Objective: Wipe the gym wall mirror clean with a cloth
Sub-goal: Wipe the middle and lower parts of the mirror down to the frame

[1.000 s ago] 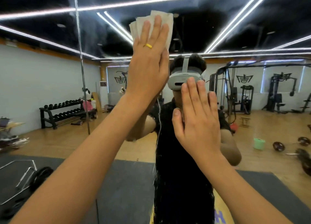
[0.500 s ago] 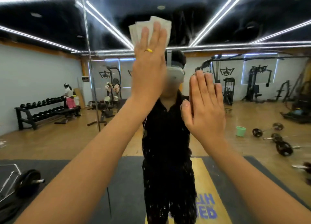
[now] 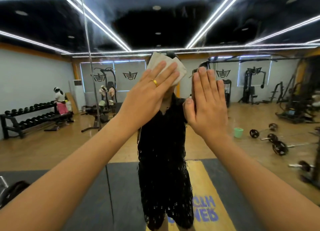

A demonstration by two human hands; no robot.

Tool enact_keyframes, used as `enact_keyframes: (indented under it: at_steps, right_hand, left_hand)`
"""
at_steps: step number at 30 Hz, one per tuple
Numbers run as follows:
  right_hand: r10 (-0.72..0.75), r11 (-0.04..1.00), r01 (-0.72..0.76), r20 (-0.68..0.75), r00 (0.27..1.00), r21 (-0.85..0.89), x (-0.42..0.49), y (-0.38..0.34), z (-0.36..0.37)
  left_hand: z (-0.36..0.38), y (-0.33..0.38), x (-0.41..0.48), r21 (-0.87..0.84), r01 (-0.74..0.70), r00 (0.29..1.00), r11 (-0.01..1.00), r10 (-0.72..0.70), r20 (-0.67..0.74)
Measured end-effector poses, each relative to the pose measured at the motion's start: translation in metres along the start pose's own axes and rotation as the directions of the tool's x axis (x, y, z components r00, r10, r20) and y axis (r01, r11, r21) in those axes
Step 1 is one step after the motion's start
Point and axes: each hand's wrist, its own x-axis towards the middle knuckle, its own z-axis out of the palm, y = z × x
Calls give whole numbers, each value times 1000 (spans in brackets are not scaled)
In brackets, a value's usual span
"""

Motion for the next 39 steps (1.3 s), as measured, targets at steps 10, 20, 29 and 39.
enact_keyframes:
  at_steps: [10,20,29,39]
  right_hand:
    - [7,1000,-7,-15,1000,-15,2,0,0]
    - [0,1000,1,10,1000,-22,1,4,0]
    - [-15,1000,16,29,999,-20,1,3,-3]
    - [-7,1000,7,4,1000,5,0,0,1]
  left_hand:
    - [-4,-2,102,66,65,996,996,-60,-73]
    - [-33,-43,15,-89,476,847,875,-483,-219]
    - [-33,-49,21,-98,556,783,825,-560,-271]
    - [-50,-74,59,-19,531,812,847,-516,-275]
